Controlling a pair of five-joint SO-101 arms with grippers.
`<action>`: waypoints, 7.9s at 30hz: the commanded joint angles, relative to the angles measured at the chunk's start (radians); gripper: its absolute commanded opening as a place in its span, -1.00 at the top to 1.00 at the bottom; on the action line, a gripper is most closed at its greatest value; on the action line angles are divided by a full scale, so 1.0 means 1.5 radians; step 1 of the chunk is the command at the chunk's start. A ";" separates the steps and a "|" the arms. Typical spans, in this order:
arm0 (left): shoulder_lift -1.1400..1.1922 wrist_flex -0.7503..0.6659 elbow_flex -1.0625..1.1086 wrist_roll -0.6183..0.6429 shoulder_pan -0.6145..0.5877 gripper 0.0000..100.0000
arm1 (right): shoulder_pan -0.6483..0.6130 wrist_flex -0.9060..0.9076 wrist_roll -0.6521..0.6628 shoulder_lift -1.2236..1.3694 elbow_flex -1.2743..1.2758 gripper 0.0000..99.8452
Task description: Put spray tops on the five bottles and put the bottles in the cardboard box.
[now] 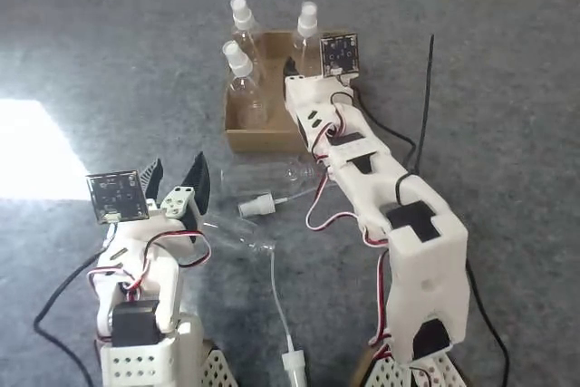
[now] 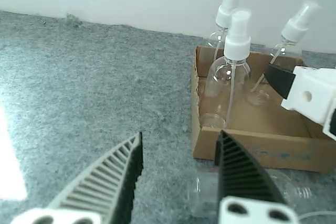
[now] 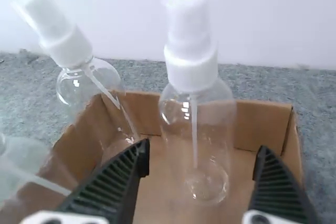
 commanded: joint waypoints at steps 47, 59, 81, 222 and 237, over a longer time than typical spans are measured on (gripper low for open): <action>-0.007 -0.097 -0.005 0.069 -0.226 0.58 | -0.225 0.975 -0.006 -0.614 0.108 0.44; -0.007 -0.097 -0.005 0.069 -0.225 0.58 | -0.271 0.806 -0.193 -0.608 0.169 0.44; -0.007 -0.097 -0.006 0.069 -0.226 0.58 | -0.236 0.727 -0.403 -0.385 0.034 0.44; -0.007 -0.097 -0.005 0.066 -0.224 0.58 | -0.316 0.773 -0.094 -0.449 0.070 0.88; -0.007 -0.097 -0.005 0.066 -0.224 0.58 | -0.339 0.598 -0.085 -0.448 0.205 0.88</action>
